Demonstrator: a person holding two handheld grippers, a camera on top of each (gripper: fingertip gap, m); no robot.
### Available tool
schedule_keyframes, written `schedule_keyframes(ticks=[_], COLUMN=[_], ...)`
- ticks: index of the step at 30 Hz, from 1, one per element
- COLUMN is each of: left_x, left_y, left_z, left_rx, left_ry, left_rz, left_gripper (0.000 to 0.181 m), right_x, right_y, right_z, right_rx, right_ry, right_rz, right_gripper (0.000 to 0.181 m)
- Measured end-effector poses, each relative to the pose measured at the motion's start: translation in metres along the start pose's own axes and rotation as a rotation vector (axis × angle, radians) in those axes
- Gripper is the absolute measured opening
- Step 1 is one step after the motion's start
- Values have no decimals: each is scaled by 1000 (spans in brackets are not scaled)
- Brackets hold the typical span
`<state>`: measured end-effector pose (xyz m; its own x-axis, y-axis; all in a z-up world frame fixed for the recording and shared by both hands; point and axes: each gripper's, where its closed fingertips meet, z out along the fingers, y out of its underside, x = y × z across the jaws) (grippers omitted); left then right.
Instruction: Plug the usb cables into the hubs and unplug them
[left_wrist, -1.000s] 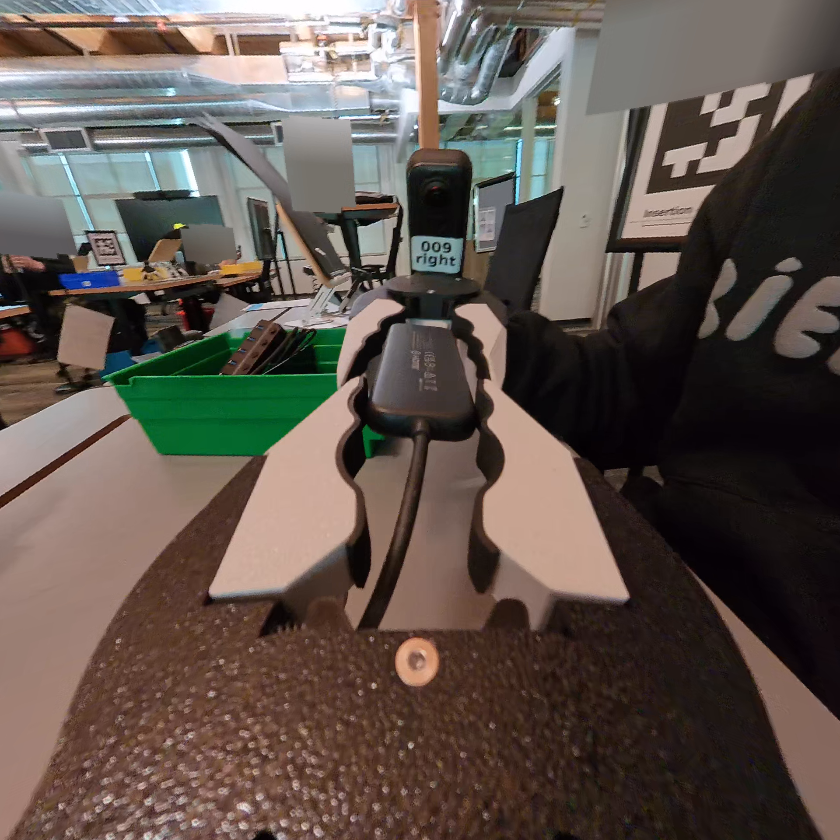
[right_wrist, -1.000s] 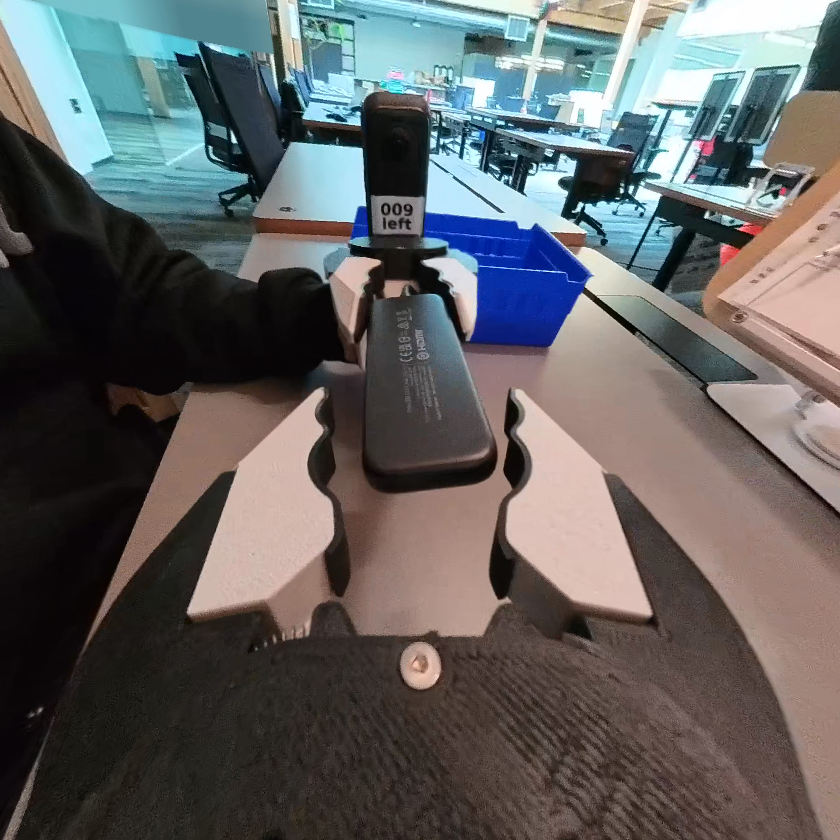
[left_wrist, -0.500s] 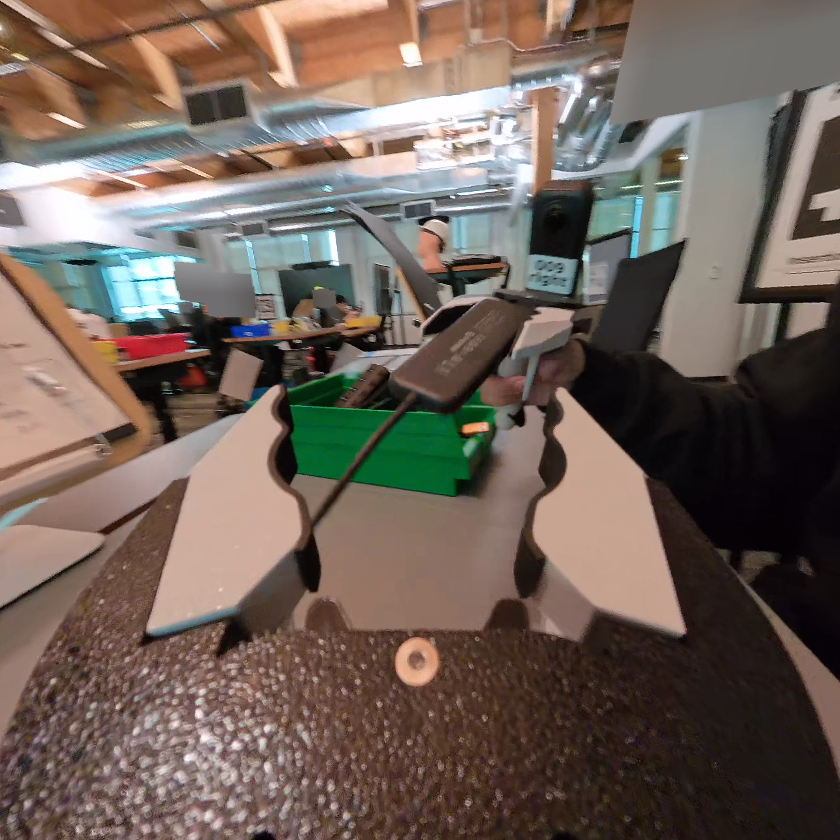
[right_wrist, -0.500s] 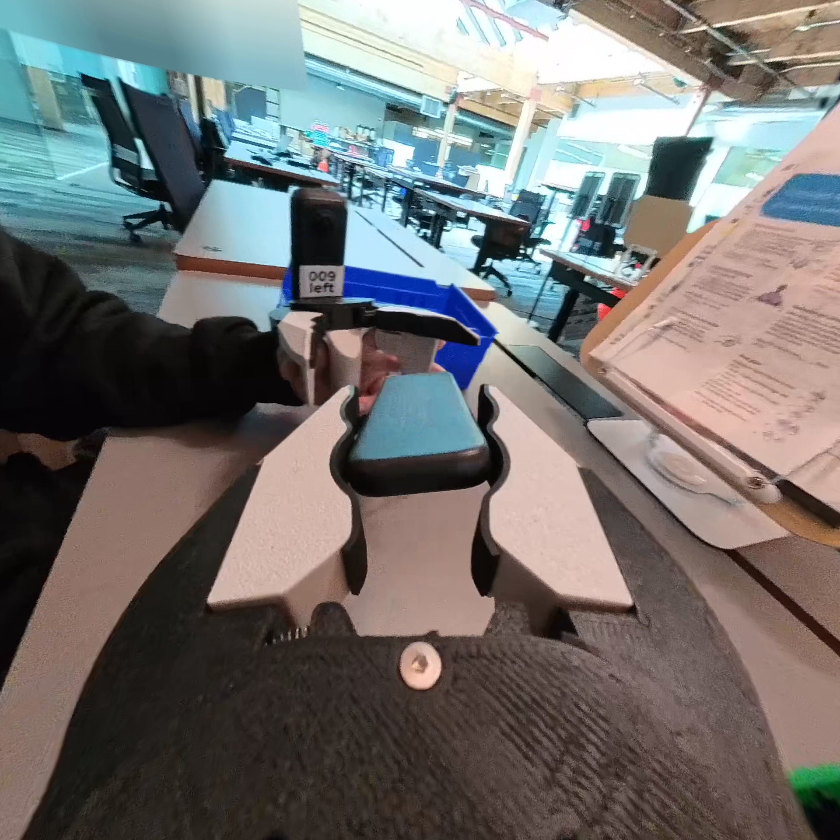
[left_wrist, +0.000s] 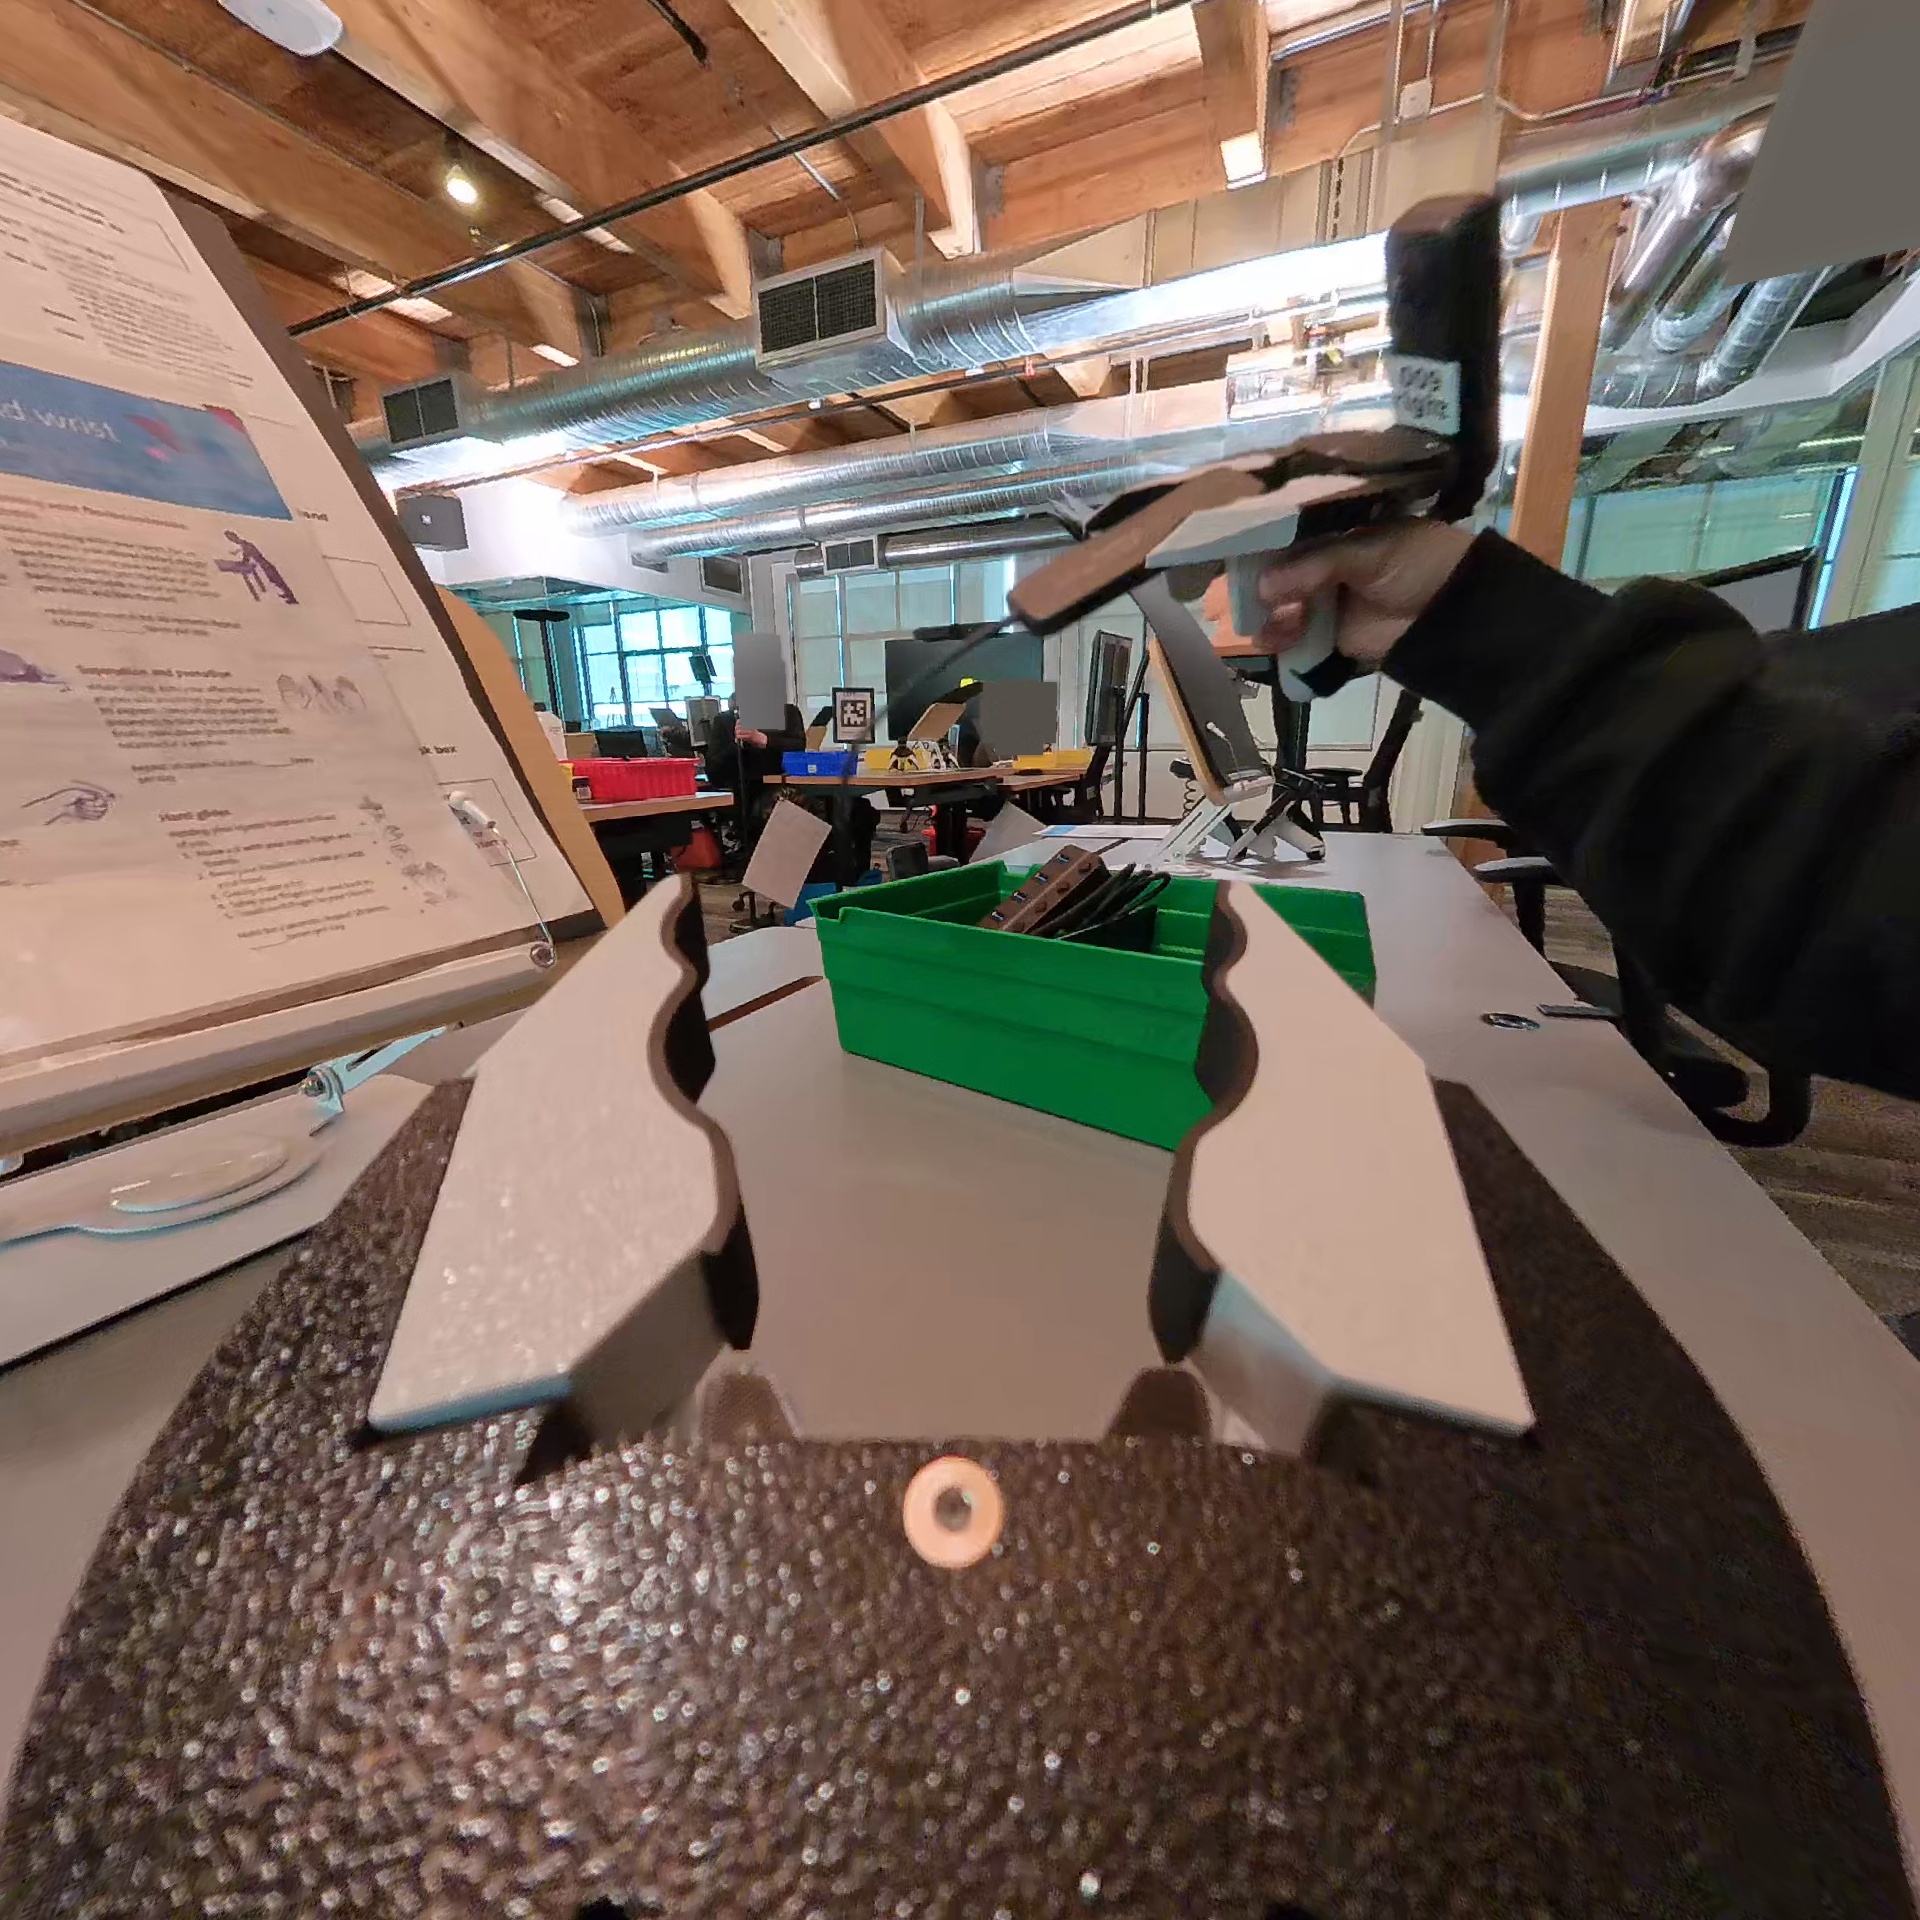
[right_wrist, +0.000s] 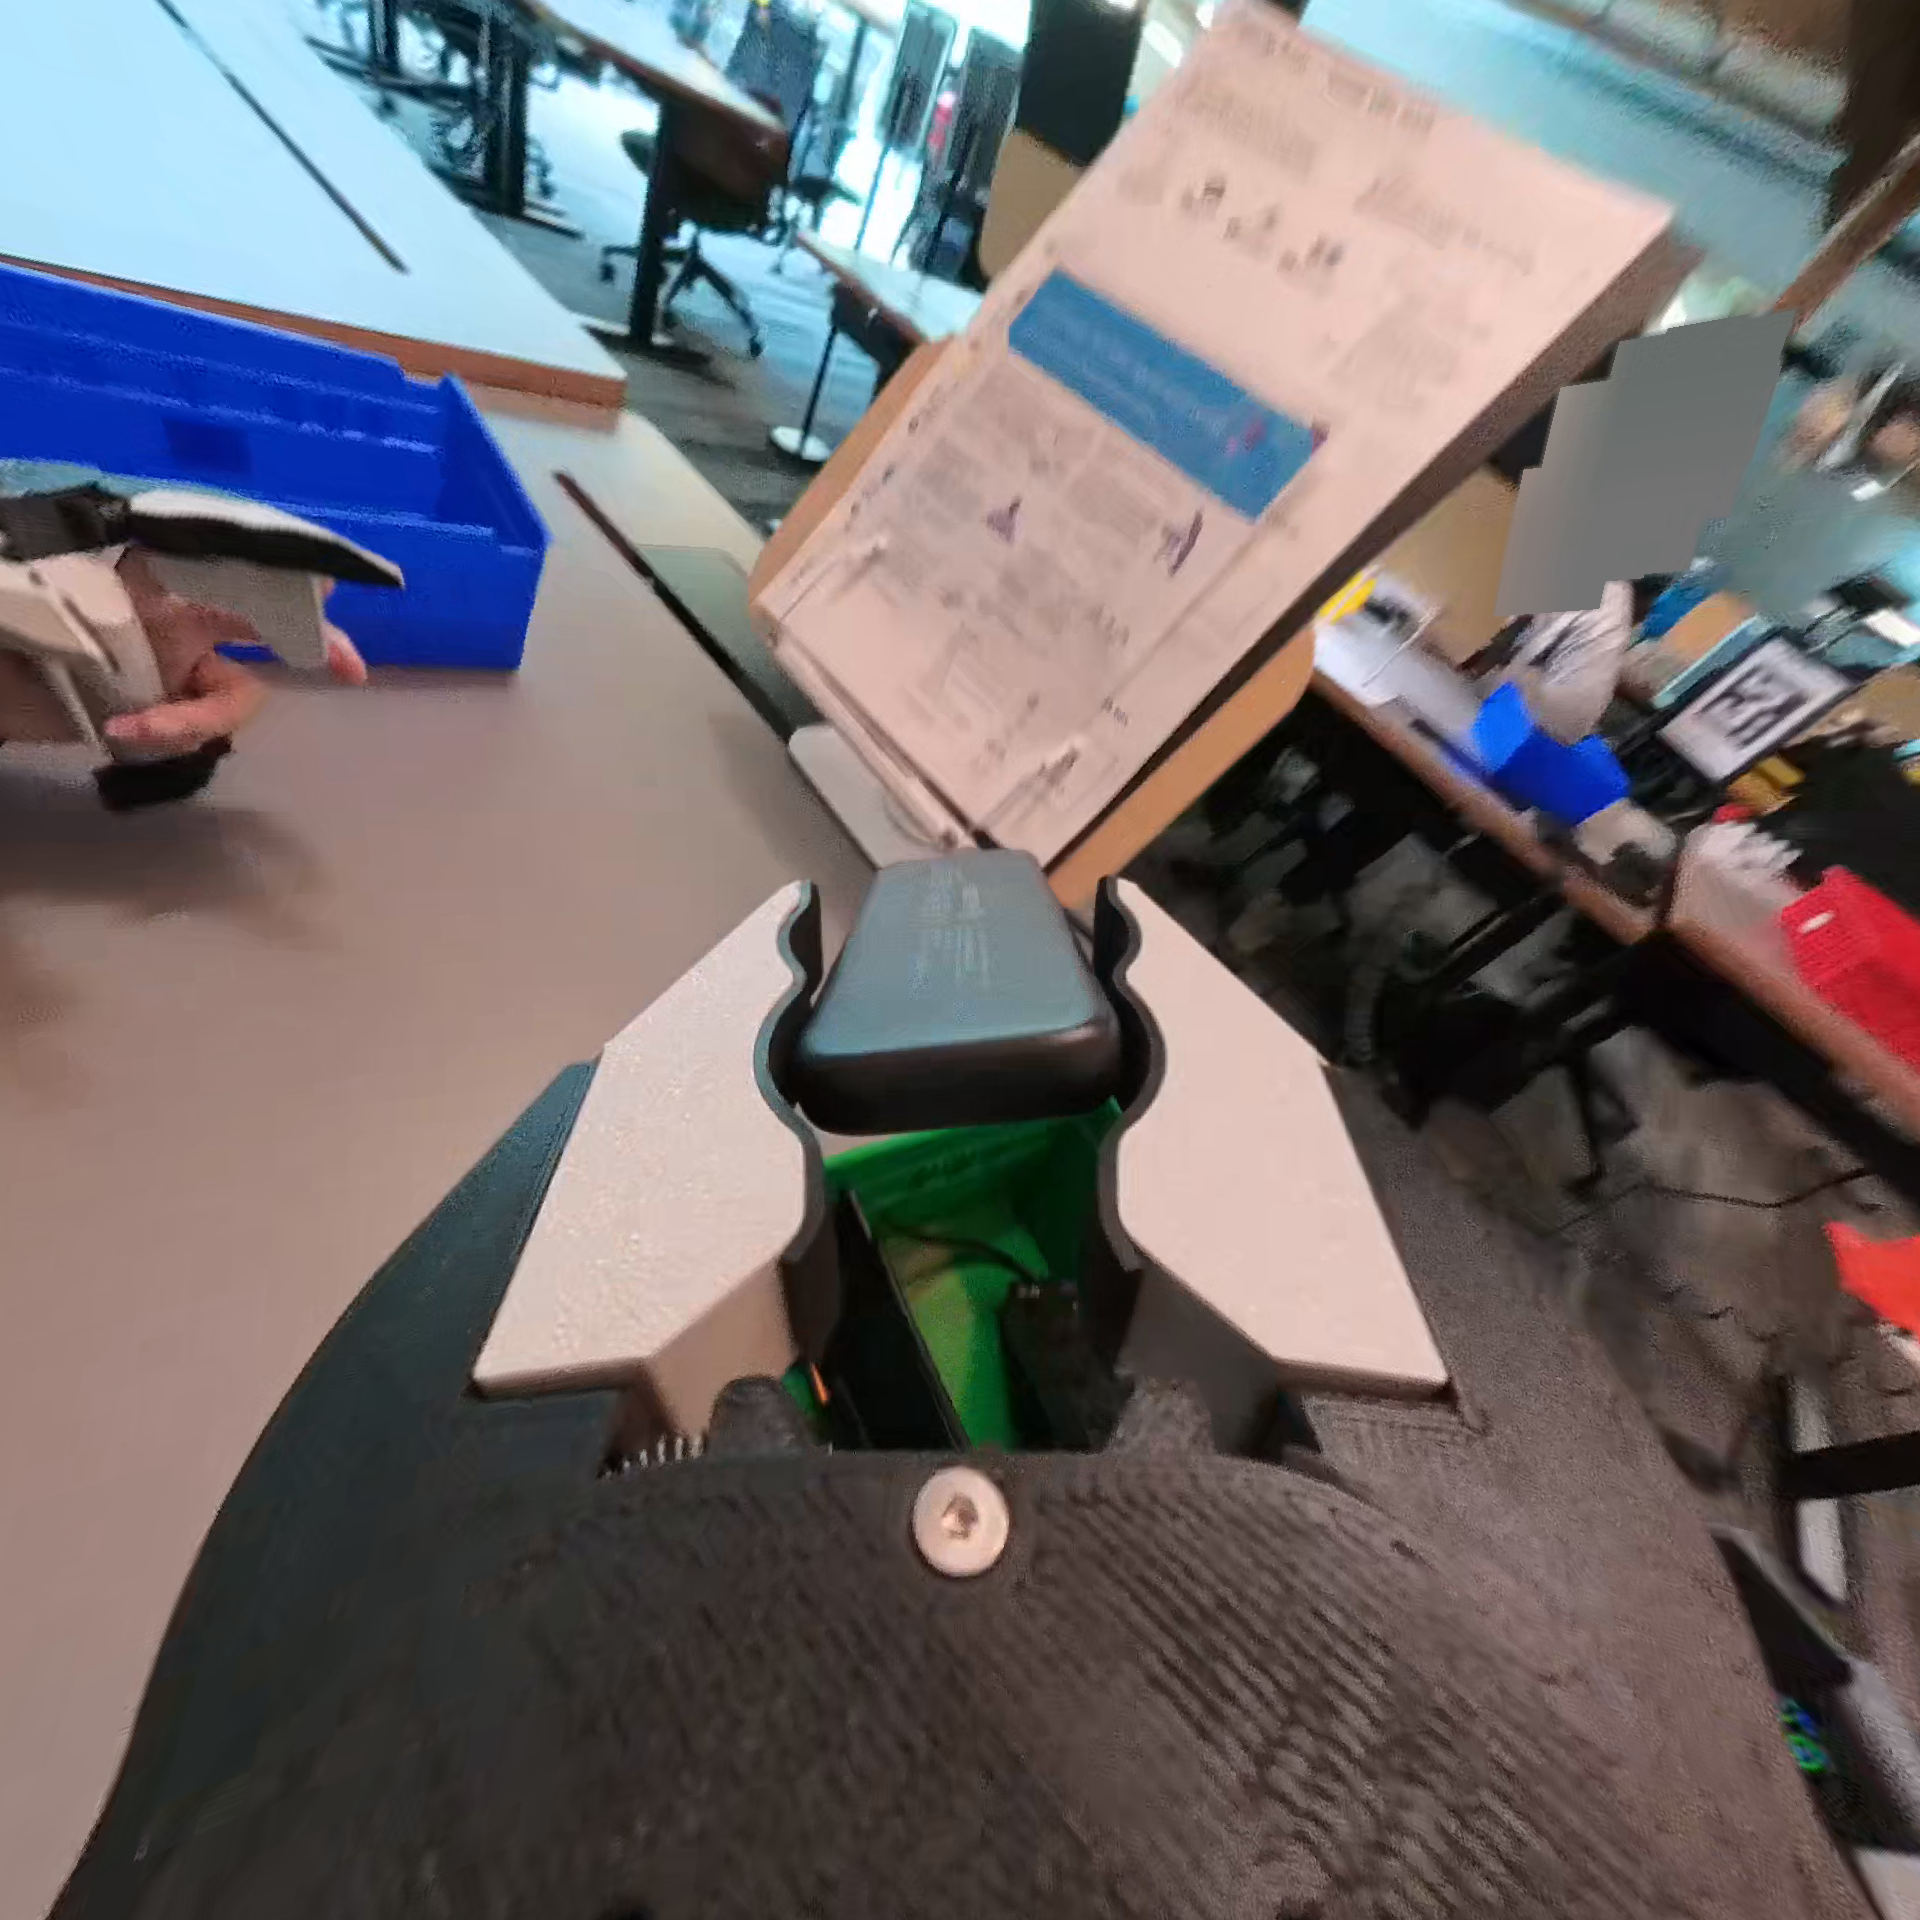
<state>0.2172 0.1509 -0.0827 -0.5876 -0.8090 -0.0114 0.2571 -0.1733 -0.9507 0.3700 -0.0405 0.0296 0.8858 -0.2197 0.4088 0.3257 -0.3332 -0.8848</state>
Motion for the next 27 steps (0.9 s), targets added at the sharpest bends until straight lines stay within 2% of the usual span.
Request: schedule_keyframes(ticks=[5,8,11,14,15,18,21,23,24,27], left_x=[3,6,8,9,9,8,5,4,3,2], left_y=[5,8,12,16,17,18,20,19,19,20], left_z=[1,3,4,5,5,5,4,4,3,3], left_rx=[-17,-33,-46,-60,-62,-65,-67,-62,-61,-64], left_ry=[27,42,48,53,54,51,44,43,42,39], left_rz=[-17,-17,-20,-18,-16,-25,-39,-46,-50,-55], left_gripper=[90,89,89,87,87,85,83,83,82,82], right_x=[28,13,6,16,22,30,51,61,64,86], right_y=[65,104,142,152,160,208,239,251,250,240], right_z=[-3,7,26,37,38,21,7,-1,-1,-9], right_rx=[-84,-169,-293,-344,-408,-763,-959,-1031,-1020,-978], right_ry=[-19,-126,-142,-86,-54,-23,81,123,144,274], right_rz=[150,220,221,239,244,169,50,15,10,-29], right_gripper=[52,52,52,53,53,55,58,74,80,78])
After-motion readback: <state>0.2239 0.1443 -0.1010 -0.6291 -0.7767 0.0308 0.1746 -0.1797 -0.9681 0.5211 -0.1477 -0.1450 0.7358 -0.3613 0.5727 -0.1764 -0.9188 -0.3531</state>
